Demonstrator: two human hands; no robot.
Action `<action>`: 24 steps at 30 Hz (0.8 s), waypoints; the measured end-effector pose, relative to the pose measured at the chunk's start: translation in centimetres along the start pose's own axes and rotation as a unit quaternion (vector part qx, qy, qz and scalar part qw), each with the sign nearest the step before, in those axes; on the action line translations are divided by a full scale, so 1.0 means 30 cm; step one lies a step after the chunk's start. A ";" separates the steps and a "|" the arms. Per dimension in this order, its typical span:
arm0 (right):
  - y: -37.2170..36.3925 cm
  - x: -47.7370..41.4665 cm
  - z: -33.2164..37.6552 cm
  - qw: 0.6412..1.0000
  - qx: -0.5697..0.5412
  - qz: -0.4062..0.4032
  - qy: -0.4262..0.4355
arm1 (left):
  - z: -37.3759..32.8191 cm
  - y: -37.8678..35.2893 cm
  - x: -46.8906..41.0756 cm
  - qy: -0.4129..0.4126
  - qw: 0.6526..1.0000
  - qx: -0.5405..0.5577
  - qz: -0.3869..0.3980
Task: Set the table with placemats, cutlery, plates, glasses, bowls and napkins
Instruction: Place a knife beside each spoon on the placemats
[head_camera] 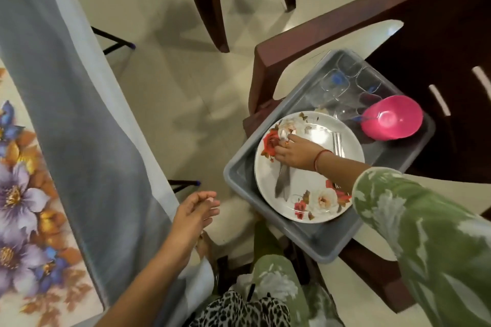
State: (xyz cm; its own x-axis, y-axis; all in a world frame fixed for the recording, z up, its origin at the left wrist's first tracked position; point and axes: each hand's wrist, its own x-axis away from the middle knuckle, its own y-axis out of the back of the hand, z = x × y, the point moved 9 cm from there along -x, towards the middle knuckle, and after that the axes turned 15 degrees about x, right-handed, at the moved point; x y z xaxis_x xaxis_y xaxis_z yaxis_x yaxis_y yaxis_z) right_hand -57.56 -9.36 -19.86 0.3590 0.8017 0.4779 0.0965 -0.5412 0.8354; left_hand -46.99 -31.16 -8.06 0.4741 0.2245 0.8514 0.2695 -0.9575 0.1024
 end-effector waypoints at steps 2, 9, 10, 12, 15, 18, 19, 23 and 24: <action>-0.013 -0.002 -0.016 0.999 0.034 0.010 -0.005 | -0.007 -0.009 -0.008 -0.001 1.000 0.001 0.001; -0.030 -0.006 -0.031 1.000 0.013 0.014 -0.017 | -0.006 -0.041 -0.030 0.002 1.000 0.017 0.010; -0.039 -0.004 -0.027 1.000 0.003 0.017 -0.021 | 0.002 -0.049 -0.036 0.007 1.000 0.018 0.013; -0.065 0.002 -0.007 1.000 -0.006 0.015 -0.022 | 0.016 -0.077 -0.042 0.022 0.999 0.014 0.025; -0.094 0.033 0.012 0.998 -0.022 -0.019 -0.048 | 0.022 -0.138 -0.048 0.034 0.998 0.002 0.053; -0.122 0.051 0.022 0.995 -0.060 0.003 -0.081 | 0.018 -0.185 -0.052 0.034 0.997 -0.005 0.068; -0.138 0.057 0.026 0.992 -0.084 0.028 -0.092 | 0.020 -0.196 -0.055 0.035 0.997 -0.007 0.069; -0.191 0.137 0.029 0.862 -0.416 0.139 -0.253 | 0.020 -0.241 -0.040 0.046 0.996 -0.003 0.071; -0.179 0.172 0.028 0.775 -0.525 0.130 -0.327 | 0.015 -0.252 -0.032 0.047 0.996 0.004 0.070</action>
State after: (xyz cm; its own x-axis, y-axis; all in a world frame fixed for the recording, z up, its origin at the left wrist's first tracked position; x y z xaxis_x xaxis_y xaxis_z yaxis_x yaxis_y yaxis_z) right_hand -55.44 -2.52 -22.10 0.6662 0.2144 0.7143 -0.7436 0.1177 0.6582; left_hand -49.10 -24.05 -9.90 0.4262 0.0706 0.9019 0.2125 -0.9769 -0.0240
